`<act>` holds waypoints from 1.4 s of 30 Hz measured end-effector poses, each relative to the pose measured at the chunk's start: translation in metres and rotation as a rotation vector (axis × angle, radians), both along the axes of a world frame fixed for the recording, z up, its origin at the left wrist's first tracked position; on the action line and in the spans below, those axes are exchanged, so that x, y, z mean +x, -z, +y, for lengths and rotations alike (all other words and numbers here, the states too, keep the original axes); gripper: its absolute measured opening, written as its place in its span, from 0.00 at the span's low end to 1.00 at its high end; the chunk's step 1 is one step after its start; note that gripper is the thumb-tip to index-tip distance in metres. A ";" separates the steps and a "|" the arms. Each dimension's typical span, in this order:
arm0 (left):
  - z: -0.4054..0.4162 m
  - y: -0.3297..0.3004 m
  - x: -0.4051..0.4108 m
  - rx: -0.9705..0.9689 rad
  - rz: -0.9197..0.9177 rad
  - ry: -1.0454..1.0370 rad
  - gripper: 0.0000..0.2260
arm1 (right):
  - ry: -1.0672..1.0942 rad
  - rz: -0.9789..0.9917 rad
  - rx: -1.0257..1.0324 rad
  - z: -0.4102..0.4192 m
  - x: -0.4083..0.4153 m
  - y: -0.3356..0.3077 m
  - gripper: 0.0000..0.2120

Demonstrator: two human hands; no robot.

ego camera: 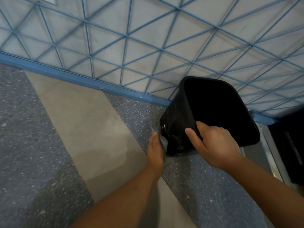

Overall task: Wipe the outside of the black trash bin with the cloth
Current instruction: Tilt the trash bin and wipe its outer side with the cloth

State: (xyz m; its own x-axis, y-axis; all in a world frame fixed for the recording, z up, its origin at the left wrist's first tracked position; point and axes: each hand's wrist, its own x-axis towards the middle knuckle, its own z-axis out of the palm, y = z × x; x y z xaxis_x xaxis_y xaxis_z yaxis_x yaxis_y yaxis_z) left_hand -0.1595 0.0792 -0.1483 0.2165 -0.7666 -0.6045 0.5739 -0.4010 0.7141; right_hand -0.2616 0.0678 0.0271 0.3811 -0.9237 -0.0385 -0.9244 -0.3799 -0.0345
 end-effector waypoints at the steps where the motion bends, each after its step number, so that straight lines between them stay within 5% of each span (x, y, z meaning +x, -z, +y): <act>1: -0.006 0.002 -0.008 0.004 0.026 0.030 0.36 | 0.003 -0.001 -0.002 0.000 0.000 0.000 0.22; 3: -0.014 0.003 -0.022 -0.054 0.076 0.148 0.51 | 0.003 0.001 -0.006 0.000 -0.001 0.001 0.24; 6: -0.015 -0.021 -0.030 -0.131 0.037 0.154 0.31 | -0.013 0.006 -0.016 0.000 -0.003 0.003 0.24; 10: -0.010 -0.008 -0.032 -0.173 -0.028 0.090 0.28 | -0.064 -0.010 -0.027 0.000 -0.007 0.006 0.24; 14: -0.035 -0.006 -0.026 -0.163 0.008 0.051 0.28 | -0.058 -0.031 -0.016 -0.002 -0.006 0.006 0.24; 17: -0.020 -0.007 -0.032 -0.301 -0.039 0.107 0.40 | -0.070 -0.033 -0.030 -0.002 -0.005 0.005 0.24; 22: -0.028 0.015 -0.028 -0.207 -0.046 0.098 0.51 | -0.072 -0.031 -0.030 -0.001 -0.005 0.004 0.23; 26: -0.033 -0.013 -0.026 -0.340 -0.063 0.102 0.42 | -0.078 -0.017 -0.038 0.000 -0.003 0.003 0.20; 31: -0.044 0.002 -0.020 -0.259 -0.062 0.096 0.51 | -0.059 -0.006 -0.038 0.001 -0.002 0.003 0.21; 35: -0.041 -0.008 -0.024 -0.363 -0.122 0.142 0.40 | -0.075 -0.014 -0.047 0.001 -0.003 0.004 0.21; 39: -0.050 0.008 -0.019 -0.281 -0.085 0.114 0.45 | -0.079 -0.023 -0.056 0.001 -0.005 0.005 0.20; 42: -0.043 -0.005 -0.025 -0.379 -0.147 0.135 0.38 | -0.082 -0.029 -0.053 0.001 -0.006 0.006 0.20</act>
State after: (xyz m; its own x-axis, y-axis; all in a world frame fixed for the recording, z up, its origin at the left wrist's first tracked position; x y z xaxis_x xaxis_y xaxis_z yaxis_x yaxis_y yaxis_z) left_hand -0.1843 0.0358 -0.1434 0.1619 -0.9560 -0.2446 0.4154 -0.1588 0.8957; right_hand -0.2675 0.0685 0.0215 0.4561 -0.8896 0.0217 -0.8888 -0.4567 -0.0391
